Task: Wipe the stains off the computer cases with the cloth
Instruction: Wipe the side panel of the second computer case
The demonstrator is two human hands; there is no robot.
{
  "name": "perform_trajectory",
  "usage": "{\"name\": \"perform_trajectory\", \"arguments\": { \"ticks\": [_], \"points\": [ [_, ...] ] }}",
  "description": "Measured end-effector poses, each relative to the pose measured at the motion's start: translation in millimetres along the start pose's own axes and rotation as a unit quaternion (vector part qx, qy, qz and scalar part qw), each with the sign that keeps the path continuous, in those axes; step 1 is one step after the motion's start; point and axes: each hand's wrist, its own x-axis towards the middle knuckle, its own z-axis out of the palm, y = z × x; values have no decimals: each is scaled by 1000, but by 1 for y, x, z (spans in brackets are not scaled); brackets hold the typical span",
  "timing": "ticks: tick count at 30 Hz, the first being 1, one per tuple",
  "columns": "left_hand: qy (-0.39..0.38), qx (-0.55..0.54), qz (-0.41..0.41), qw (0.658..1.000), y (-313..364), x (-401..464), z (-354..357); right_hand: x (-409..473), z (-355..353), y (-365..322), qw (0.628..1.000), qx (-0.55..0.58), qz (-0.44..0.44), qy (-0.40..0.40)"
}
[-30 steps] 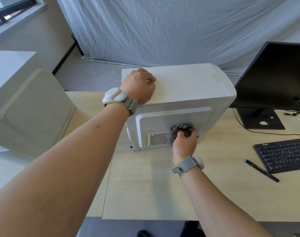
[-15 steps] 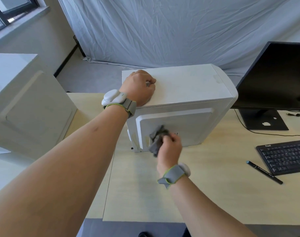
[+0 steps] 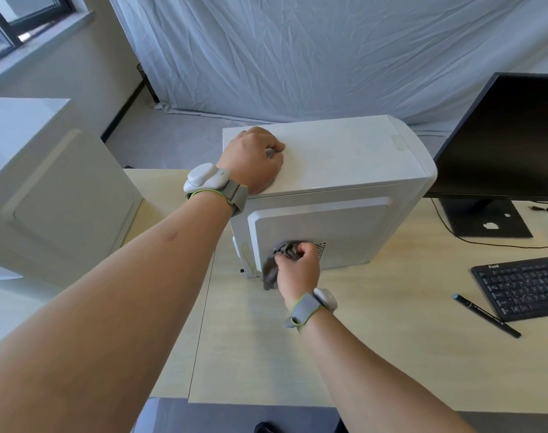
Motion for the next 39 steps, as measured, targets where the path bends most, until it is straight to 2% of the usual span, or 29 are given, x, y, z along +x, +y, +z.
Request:
{"name": "perform_trajectory", "arguments": {
  "ticks": [3, 6, 7, 9, 11, 13, 14, 16, 17, 18, 20, 21, 23, 25, 26, 29, 33, 35, 37, 39],
  "points": [
    [2, -3, -2, 1000, 0, 0, 0, 4, -30, -18, 987, 130, -8, 99],
    [1, 2, 0, 1000, 0, 0, 0, 15, -63, -58, 944, 258, -50, 200],
    [1, 4, 1, 1000, 0, 0, 0, 20, -69, -73, 935, 281, -71, 204],
    [1, 6, 1, 1000, 3, 0, 0, 26, -67, -96, 934, 296, -120, 158],
    [2, 8, -1, 1000, 3, 0, -1, 13, -47, -104, 955, 230, -156, 105],
    [0, 13, -1, 1000, 4, -1, -1, -7, -28, -94, 966, 95, -229, 69],
    [0, 13, -1, 1000, 4, -2, 0, -15, -22, -84, 955, 16, -291, 55],
    [0, 14, 0, 1000, 4, -3, 0, -16, -17, -63, 907, -128, -401, 21],
    [0, 14, -1, 1000, 4, -2, -1, -10, -21, -57, 888, -167, -428, 10],
    [-3, 16, -2, 1000, 3, -2, -1, -2, -26, -50, 885, -174, -431, 8],
    [-2, 13, 0, 1000, 3, -2, -1, 15, -41, -40, 909, -134, -391, 48],
    [-3, 14, 2, 1000, 3, -2, 0, 23, -47, -34, 931, -98, -344, 80],
    [-4, 19, 5, 1000, 2, -1, 1, 41, -56, -20, 972, -9, -198, 130],
    [-2, 21, 10, 1000, 2, -2, 1, 52, -57, -11, 981, 71, -54, 172],
    [-1, 22, 10, 1000, 2, -1, 2, 54, -52, -6, 978, 86, -15, 189],
    [4, 27, 10, 1000, 1, 0, 3, 41, -21, 2, 983, 94, 48, 153],
    [5, 25, 14, 1000, -1, 0, 4, 6, 27, 16, 990, 97, 99, 1],
    [11, 20, 13, 1000, -2, 0, 4, -2, 28, 13, 988, 106, 106, -35],
    [8, 16, 9, 1000, -2, 0, 4, 1, 13, 12, 983, 150, 104, 1],
    [8, 15, 12, 1000, -2, 1, 5, 17, -10, 10, 967, 214, 99, 97]
  ]
}}
